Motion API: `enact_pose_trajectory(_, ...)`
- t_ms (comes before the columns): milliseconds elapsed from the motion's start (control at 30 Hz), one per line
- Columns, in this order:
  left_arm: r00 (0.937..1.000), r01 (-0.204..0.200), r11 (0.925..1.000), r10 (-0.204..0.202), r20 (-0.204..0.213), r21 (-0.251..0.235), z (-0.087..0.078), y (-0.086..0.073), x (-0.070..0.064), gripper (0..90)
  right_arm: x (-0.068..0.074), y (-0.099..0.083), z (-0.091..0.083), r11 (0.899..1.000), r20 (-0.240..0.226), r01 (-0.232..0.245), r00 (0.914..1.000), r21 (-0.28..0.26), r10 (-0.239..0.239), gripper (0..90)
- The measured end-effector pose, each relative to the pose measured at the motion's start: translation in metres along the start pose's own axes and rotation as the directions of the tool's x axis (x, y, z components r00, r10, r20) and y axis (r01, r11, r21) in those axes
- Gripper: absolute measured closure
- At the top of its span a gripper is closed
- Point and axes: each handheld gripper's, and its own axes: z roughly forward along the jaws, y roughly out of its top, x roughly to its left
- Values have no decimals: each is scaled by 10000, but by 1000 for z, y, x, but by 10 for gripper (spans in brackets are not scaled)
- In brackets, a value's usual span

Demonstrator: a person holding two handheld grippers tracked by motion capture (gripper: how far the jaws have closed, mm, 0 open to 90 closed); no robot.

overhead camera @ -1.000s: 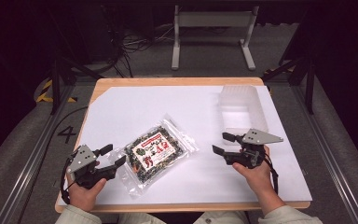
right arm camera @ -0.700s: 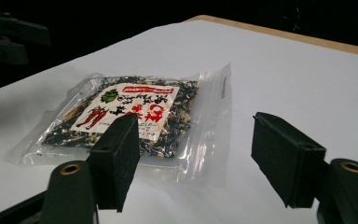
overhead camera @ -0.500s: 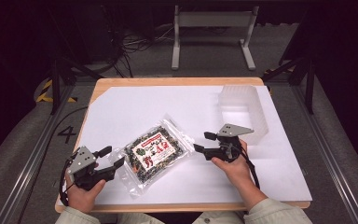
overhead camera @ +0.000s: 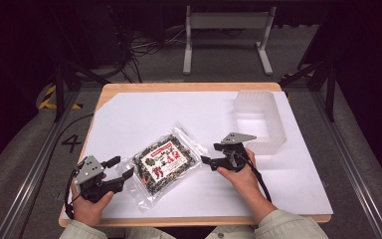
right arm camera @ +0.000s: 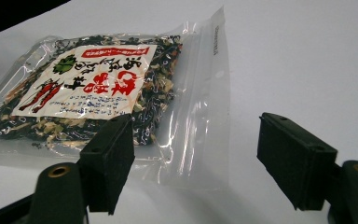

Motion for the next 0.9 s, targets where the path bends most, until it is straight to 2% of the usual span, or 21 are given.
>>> enact_pose_trajectory(100,10000,-25,10000,25,-15,34,1,0,0,381,-3,-3,5,9992,-40,-286,9996,272,287,248)
enact_pose_trajectory(267,10000,-8,9999,7,65,141,3,0,-1,384,-6,-6,11,9955,-397,-703,9965,629,729,227)
enact_pose_trajectory(467,9999,-81,9998,79,100,179,3,0,-1,384,-3,-9,18,9930,-798,-666,9940,972,745,223)
enact_pose_trajectory(700,9999,-63,9998,62,90,165,4,0,-1,384,2,-11,23,9910,-1266,-746,9880,1110,885,224)
enact_pose_trajectory(900,9999,-102,9998,100,100,188,4,0,-2,384,6,-13,24,9924,-1600,-699,9834,1016,857,241)
